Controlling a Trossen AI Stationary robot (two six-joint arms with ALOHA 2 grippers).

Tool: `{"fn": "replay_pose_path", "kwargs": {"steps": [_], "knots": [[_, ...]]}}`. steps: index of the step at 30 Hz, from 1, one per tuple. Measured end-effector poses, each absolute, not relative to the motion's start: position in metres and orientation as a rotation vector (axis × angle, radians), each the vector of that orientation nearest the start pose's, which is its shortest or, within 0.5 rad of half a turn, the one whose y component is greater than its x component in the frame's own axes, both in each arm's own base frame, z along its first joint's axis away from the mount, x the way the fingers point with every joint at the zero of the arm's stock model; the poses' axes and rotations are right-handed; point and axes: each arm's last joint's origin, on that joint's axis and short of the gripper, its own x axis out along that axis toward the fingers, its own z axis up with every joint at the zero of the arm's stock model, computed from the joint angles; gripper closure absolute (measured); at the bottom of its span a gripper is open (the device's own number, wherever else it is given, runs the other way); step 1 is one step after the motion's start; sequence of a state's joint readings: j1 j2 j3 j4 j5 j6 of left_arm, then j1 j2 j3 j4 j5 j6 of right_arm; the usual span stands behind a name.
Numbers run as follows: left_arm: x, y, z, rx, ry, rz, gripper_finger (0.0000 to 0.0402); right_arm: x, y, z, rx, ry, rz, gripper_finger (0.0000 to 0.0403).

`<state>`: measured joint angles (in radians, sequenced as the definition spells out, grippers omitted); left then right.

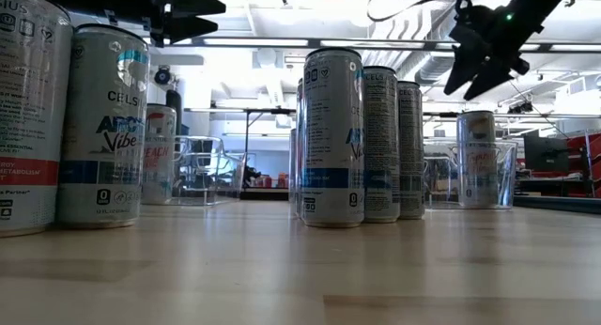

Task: Sort soda cans
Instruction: Put the white-yellow soda can into the top right transparent bin

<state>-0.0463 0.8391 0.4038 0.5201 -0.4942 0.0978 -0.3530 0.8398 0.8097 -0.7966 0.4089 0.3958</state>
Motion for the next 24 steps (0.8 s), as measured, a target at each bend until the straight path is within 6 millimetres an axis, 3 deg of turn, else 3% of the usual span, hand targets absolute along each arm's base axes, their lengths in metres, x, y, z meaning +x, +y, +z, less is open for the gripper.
{"fn": "replay_pose_path", "kwargs": {"steps": [11, 24], "knots": [[0.184, 0.005, 0.259, 0.074, -0.057, 0.451, 0.0103, 0.163, -0.074, 0.252, 0.284, 0.887, -0.963, 0.0091], [0.184, 0.005, 0.259, 0.059, -0.061, 0.450, 0.0103, 0.160, -0.072, 0.255, 0.310, 0.857, -0.939, 0.0091]]}}
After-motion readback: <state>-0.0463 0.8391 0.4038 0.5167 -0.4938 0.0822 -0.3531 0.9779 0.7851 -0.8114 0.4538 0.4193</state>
